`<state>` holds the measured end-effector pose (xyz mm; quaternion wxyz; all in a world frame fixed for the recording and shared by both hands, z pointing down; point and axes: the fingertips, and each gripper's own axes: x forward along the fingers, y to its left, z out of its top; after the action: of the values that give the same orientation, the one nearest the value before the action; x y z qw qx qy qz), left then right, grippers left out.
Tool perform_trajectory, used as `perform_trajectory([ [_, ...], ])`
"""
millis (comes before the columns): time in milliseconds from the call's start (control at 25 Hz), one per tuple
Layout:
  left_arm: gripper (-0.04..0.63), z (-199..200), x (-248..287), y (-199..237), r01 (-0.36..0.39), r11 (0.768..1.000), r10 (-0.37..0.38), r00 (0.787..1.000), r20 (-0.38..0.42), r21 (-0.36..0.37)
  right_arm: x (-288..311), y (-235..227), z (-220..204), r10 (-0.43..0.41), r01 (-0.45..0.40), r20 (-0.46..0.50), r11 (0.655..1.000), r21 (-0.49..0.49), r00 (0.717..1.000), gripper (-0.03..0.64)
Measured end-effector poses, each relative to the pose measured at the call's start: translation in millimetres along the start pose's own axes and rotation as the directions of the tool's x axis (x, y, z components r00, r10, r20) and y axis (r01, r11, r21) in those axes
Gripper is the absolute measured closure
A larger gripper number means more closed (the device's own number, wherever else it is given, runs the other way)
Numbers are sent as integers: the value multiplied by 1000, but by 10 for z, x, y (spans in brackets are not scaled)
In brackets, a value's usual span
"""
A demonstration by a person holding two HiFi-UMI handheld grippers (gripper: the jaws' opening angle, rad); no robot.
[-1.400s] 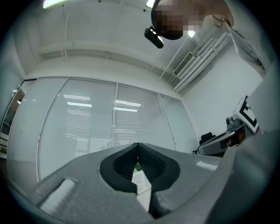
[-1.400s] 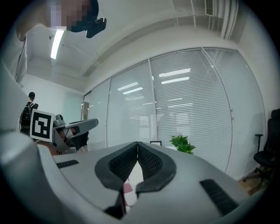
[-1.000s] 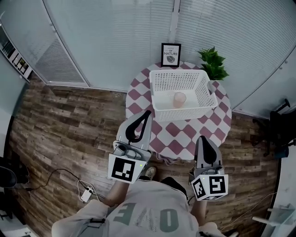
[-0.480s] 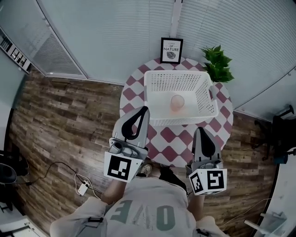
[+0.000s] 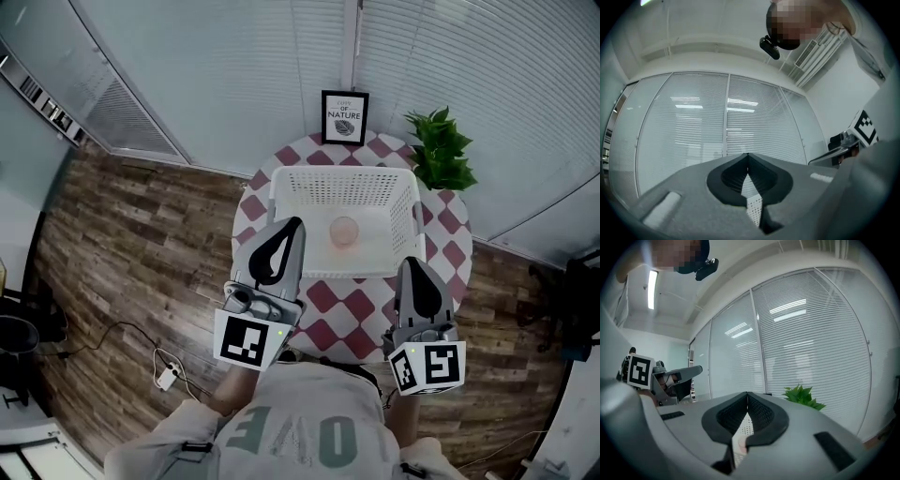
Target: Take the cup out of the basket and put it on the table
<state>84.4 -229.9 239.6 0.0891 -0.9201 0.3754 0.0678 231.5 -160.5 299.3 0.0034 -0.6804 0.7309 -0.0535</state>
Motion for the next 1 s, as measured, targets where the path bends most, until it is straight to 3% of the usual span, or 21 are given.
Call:
perform_trajectory([
  [240,591,-57,188,-119,-33,998,35,998,-52,48,103,-218,-35,77,-76,-8,996,48,997,606],
  [600,591,-242,287,110,-21,999,24,996,-81,39,372,-165,-143,85,-82,-38,994,75,996,606],
  [760,591,-285,370,301,-35,999,34,998,-56,-10,428,-169,-29,56,-54,-20,995,87,998,606],
  [1000,591,-379,413,423,-38,998,36,998,-50,-50,702,-196,119,104,-101,-37,992,77,994,604],
])
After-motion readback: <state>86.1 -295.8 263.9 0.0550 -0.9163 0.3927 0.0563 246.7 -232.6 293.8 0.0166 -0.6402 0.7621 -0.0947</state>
